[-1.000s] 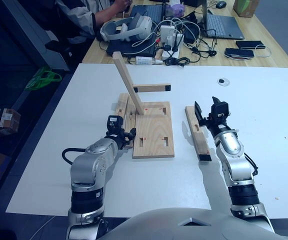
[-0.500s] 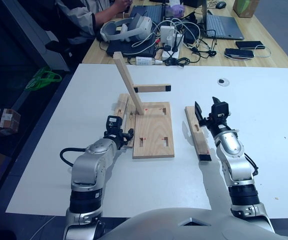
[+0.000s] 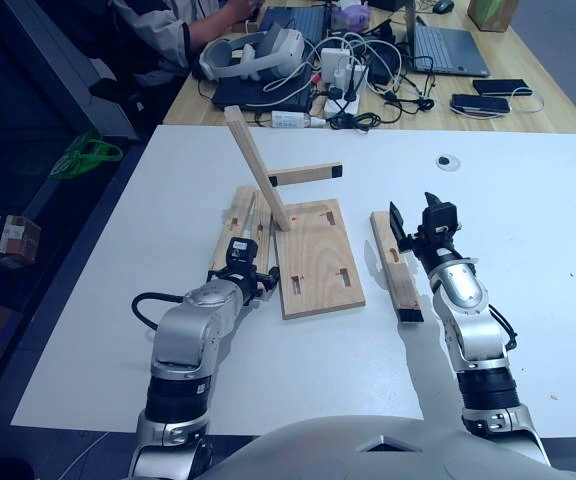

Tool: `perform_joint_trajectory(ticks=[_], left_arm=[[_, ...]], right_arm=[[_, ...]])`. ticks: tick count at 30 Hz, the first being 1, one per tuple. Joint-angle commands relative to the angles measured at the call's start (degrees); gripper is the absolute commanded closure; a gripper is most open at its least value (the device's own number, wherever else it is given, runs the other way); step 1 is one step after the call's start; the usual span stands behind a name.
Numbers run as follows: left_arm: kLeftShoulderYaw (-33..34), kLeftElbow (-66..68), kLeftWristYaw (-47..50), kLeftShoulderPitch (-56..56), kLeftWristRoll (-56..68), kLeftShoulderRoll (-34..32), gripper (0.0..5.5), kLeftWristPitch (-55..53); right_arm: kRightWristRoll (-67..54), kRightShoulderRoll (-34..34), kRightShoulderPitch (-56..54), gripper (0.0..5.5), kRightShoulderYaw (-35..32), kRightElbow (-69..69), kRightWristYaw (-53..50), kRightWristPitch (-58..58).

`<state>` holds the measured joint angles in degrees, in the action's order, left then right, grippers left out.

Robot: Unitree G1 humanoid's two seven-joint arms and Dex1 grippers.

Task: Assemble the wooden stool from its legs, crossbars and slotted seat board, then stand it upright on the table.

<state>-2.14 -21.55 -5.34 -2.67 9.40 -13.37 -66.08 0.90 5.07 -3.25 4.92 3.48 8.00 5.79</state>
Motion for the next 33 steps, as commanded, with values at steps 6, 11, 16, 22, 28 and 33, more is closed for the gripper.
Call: perform_joint_trajectory(ticks=[6, 11, 16, 22, 28, 33], left_arm=[[0.89, 1.01, 0.93, 0.64, -1.94, -0.43, 2.74, 2.15], [1.11, 1.16, 1.02, 0.44, -2.6, -0.06, 3.39, 3.8], [2.18, 1.46, 2.21, -1.12, -3.41, 0.57, 3.4, 6.32], [6.16, 0.96, 6.74, -6.27, -6.76, 0.35, 3.42, 15.03], [8.91, -0.5, 13.08, -12.85, -15.82, -4.4, 3.42, 32.56], [8.65, -3.42, 12.89, -18.3, -21.89, -9.61, 3.42, 46.94]], right_arm=[[0.37, -0.13, -1.06, 2.01, -0.15, -0.62, -0.35, 0.39], [0.57, -0.19, -1.29, 2.01, -0.2, -0.76, -0.46, 0.39], [0.83, -0.17, -1.79, 2.01, -0.34, -1.41, -0.64, 0.01], [0.88, -0.18, -2.2, 2.01, -0.45, -1.83, -0.85, -0.13], [-0.62, 0.27, -4.03, 2.01, -2.52, -3.56, -1.18, -0.3], [-8.98, 1.16, -10.68, 2.01, -10.2, -6.95, 1.14, 2.35]])
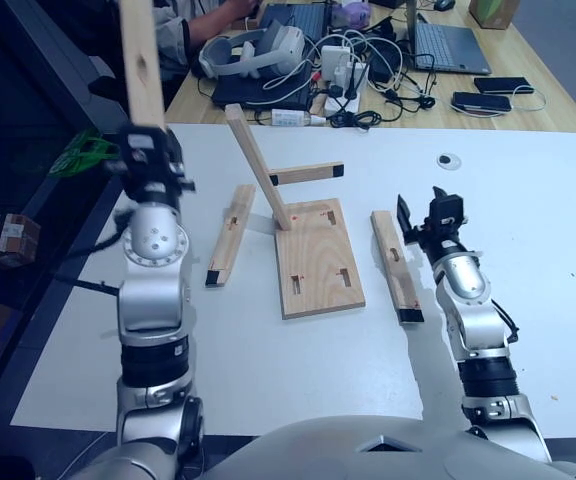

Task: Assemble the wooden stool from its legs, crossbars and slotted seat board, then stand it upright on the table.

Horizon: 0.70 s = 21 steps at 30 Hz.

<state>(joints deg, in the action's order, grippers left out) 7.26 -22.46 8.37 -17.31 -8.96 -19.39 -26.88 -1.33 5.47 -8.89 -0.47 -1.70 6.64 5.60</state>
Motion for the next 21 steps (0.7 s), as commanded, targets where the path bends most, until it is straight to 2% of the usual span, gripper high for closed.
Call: perform_joint_trajectory(ticks=[1, 4, 7, 21], left_arm=[[-1.28, -2.96, -2.21, -4.57, -3.57, -4.19, 3.42, 9.77], [-3.74, -4.04, -9.59, -7.71, 1.27, -4.2, 3.42, 11.91], [-3.9, -3.97, -11.81, -8.59, 2.71, -3.12, 3.42, 11.18], [-5.55, -5.07, -12.15, -10.01, 1.73, 0.32, 3.42, 8.14]], right_arm=[[-11.61, 0.41, -6.37, 2.01, -6.47, -1.15, 5.23, 4.55], [-32.95, 1.2, -12.35, 2.01, -12.25, 4.12, 13.22, 19.7], [-41.9, 4.08, -14.9, 2.01, -14.39, 6.48, 16.35, 27.34], [-44.96, 4.21, -12.15, 2.01, -13.43, 8.65, 15.56, 31.81]])
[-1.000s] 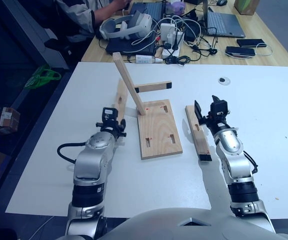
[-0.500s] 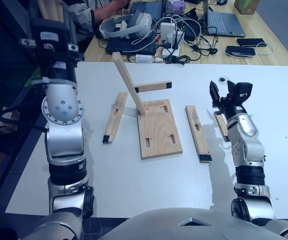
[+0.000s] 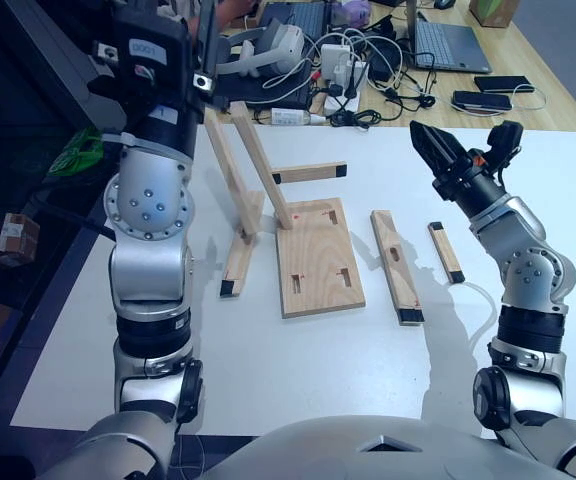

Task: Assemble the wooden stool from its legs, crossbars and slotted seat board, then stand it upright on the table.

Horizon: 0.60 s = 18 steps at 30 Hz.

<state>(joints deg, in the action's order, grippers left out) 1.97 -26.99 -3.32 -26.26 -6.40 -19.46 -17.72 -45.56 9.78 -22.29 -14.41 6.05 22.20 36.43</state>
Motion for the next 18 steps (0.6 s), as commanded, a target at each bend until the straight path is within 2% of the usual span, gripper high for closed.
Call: perform_joint_trajectory(ticks=[1, 5, 10, 14, 18], left_arm=[[-0.21, -0.44, -0.44, -1.15, -0.9, 0.4, 3.42, -1.05], [0.69, 0.69, -0.26, -0.29, -1.92, -0.4, 3.42, -0.43], [9.92, 15.74, 2.39, 3.62, -5.55, -7.31, 3.42, -3.89], [7.43, 30.94, -4.98, 6.74, -3.65, -8.99, 3.42, -10.04], [2.96, 43.55, -10.27, 1.43, -1.8, -6.9, 3.42, -10.7]], right_arm=[[-0.78, -0.13, 1.37, 2.01, 0.51, 0.9, -0.08, 1.02], [-0.15, -0.55, 2.45, 2.01, 1.4, 1.16, -0.31, 0.86], [0.41, -0.71, 3.99, 2.01, 2.22, 1.28, -0.88, 0.66], [0.61, -1.03, 4.82, 2.01, 2.71, 1.54, -1.31, 0.62], [1.09, -1.53, 5.13, 2.01, 3.6, 1.49, -1.54, 0.63]])
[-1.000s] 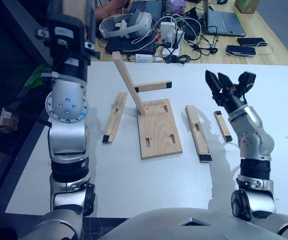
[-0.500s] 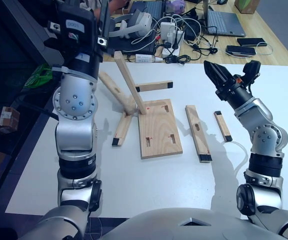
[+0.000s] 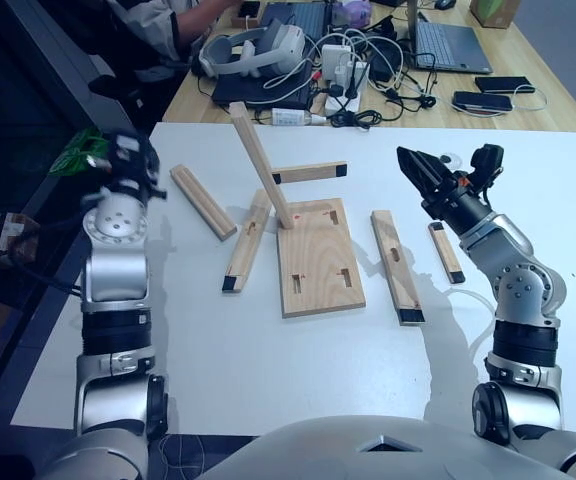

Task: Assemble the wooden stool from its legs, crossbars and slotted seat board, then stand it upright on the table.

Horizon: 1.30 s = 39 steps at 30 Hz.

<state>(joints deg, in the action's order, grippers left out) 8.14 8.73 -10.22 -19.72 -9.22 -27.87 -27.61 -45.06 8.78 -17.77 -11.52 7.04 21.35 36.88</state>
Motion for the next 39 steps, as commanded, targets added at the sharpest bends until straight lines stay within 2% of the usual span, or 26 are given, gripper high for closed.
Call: perform_joint_trajectory(ticks=[1, 5, 9, 11, 14, 17, 20, 22, 27, 30, 33, 35, 39], left_arm=[[-3.9, 12.05, -3.98, -7.06, 1.18, 1.94, 3.42, -0.66], [-6.61, 28.18, -4.9, -12.84, 0.46, 2.7, 3.42, 1.38], [-11.86, 30.85, -10.35, -10.78, -1.2, 1.62, 3.42, -1.9], [-14.53, 25.15, -14.68, -6.82, -1.16, 0.16, 3.42, -4.32], [-15.93, 6.62, -21.23, 3.11, 0.32, -5.05, 3.42, -11.43], [-13.83, -7.93, -25.03, 9.0, 2.54, -9.51, 3.42, -16.29], [-10.53, -20.71, -29.58, 8.73, 8.45, -11.19, 3.42, -21.96], [-10.77, -24.36, -31.67, 7.91, 9.82, -13.11, 3.42, -22.06], [-9.59, -21.37, -30.68, 6.2, 9.54, -16.07, 2.73, -22.27], [-10.63, -18.96, -25.08, 5.53, 8.5, -11.52, 2.28, -26.47], [-8.68, -15.78, -14.87, 4.7, 7.76, -1.74, 1.9, -31.09], [-4.76, -13.54, -7.15, 4.23, 7.38, 5.0, 1.57, -32.64], [-0.33, -13.43, 3.14, 5.0, 5.8, 11.95, 1.57, -33.31]], right_arm=[[0.64, -0.61, 0.5, 2.01, 0.9, 0.45, -0.77, 0.25], [1.27, -1.11, 0.47, 2.01, 1.69, 0.44, -1.11, 0.29], [2.02, -1.3, 0.88, 2.01, 1.69, 0.53, -1.86, -0.12], [2.38, -1.37, 1.13, 2.01, 1.57, 0.52, -2.09, -0.33], [2.79, -1.41, 1.82, 2.01, 1.57, 0.9, -2.57, -0.52], [3.08, -1.44, 2.43, 2.01, 1.42, 1.18, -2.98, -0.56], [3.49, -1.7, 2.93, 2.01, 1.37, 1.4, -3.49, -0.73], [3.76, -1.91, 3.04, 2.01, 1.5, 1.4, -3.75, -0.98], [4.42, -2.23, 3.15, 2.01, 2.1, 1.35, -3.89, -1.34], [4.93, -2.22, 3.16, 2.01, 2.27, 1.01, -3.75, -1.82], [5.17, -2.15, 3.29, 2.01, 2.33, 0.91, -3.63, -2.18], [5.3, -2.04, 3.46, 2.01, 2.35, 0.97, -3.49, -2.24], [5.58, -1.87, 3.54, 2.01, 2.33, 0.99, -3.33, -2.2]])
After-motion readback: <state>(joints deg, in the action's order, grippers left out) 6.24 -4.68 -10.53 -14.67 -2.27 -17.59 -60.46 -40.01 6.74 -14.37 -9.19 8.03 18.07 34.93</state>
